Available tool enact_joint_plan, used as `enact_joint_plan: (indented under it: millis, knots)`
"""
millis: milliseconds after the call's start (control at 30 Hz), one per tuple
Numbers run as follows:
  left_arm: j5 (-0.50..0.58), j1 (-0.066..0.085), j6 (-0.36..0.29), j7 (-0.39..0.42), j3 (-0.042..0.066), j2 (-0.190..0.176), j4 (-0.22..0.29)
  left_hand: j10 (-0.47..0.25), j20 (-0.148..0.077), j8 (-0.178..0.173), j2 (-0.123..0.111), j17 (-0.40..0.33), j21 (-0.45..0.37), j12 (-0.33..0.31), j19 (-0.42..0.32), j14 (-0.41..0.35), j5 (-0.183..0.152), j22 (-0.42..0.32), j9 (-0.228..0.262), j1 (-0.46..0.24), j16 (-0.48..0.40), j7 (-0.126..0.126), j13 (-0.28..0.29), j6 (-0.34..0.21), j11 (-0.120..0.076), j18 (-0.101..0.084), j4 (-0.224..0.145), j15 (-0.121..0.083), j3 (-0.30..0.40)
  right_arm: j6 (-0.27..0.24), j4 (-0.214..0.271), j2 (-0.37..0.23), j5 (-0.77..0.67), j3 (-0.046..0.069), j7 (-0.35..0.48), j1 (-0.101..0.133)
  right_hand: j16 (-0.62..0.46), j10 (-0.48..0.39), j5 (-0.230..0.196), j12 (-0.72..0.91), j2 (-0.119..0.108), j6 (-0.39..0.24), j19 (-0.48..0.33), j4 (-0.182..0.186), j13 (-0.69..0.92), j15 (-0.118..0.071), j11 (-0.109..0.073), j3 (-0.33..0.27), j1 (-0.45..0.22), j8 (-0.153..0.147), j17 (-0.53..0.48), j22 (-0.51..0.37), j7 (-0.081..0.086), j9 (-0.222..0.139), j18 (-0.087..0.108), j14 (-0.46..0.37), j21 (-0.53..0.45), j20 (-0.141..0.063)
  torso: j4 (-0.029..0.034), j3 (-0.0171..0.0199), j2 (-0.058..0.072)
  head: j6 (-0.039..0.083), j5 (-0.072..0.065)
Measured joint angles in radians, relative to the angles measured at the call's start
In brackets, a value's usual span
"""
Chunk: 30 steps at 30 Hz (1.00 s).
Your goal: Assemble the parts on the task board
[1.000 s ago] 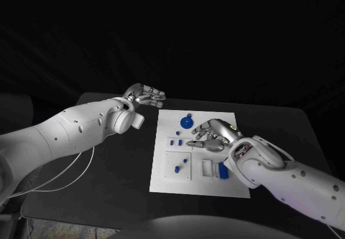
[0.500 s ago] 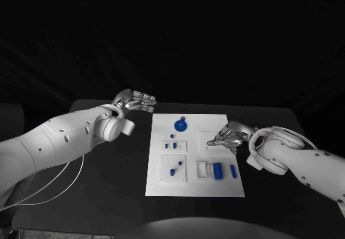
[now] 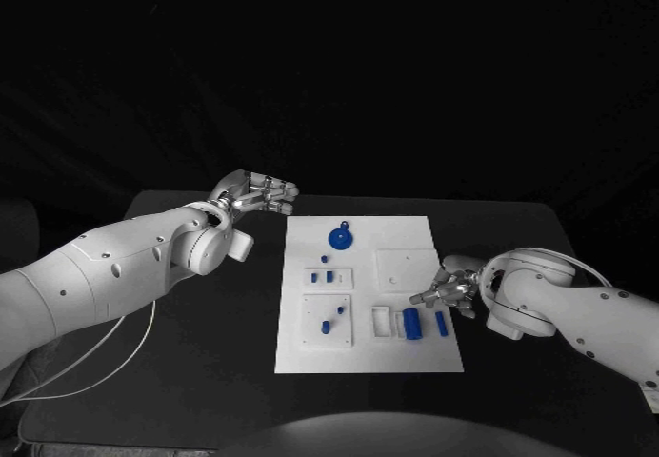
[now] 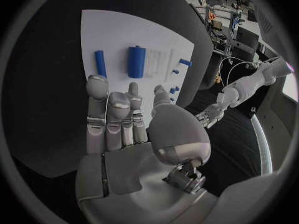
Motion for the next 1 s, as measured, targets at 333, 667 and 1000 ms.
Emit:
enact_joint_plan:
  millis: [333,667,1000]
  knots:
    - [0.005,0.000,0.008,0.019,0.000,-0.001,0.003,-0.034,0.005,0.000,0.033,0.002,-0.023,0.000,0.012,-0.020,-0.054,-0.056,0.000,-0.017,0.000,0.003,0.000,-0.015,0.016,0.000,0.015,0.020,-0.176,0.014,-0.023,0.023,-0.005,-0.037,-0.068,-0.012,0.004,0.000,-0.004,-0.004,-0.001,-0.015,0.000,0.005,0.015,0.000,0.000,0.000,-0.010,0.000,0.012,0.011,0.004,-0.027,0.000,0.000,0.000,0.000,0.0012,-0.0006,0.001,-0.003,-0.003]
    - [0.008,-0.001,0.015,0.029,0.000,-0.001,0.006,-0.074,0.023,0.000,0.013,-0.018,-0.035,0.000,-0.006,-0.065,-0.054,-0.091,0.000,-0.036,0.000,0.009,0.000,-0.030,0.027,0.000,0.022,0.036,-0.175,0.005,-0.051,0.060,-0.015,-0.065,-0.084,-0.024,0.004,0.000,-0.016,-0.019,-0.009,-0.037,0.000,0.008,0.016,0.004,0.000,-0.003,-0.026,0.001,0.015,0.016,0.012,-0.046,0.000,0.004,0.000,0.000,0.0001,0.0012,0.001,-0.009,0.002]
    - [0.009,-0.001,0.019,0.030,0.000,-0.001,0.006,-0.077,0.023,0.000,0.014,-0.024,-0.035,0.000,-0.006,-0.068,-0.054,-0.116,0.000,-0.044,0.000,0.009,0.000,-0.030,0.030,0.000,0.027,0.039,-0.169,-0.028,-0.072,0.097,-0.023,-0.066,-0.085,-0.032,0.004,-0.002,0.004,-0.019,-0.011,-0.050,0.000,-0.002,0.016,0.004,0.006,0.016,-0.019,0.003,0.020,0.023,0.014,0.075,0.000,0.004,0.000,0.000,-0.0010,0.0016,0.002,-0.016,0.007]
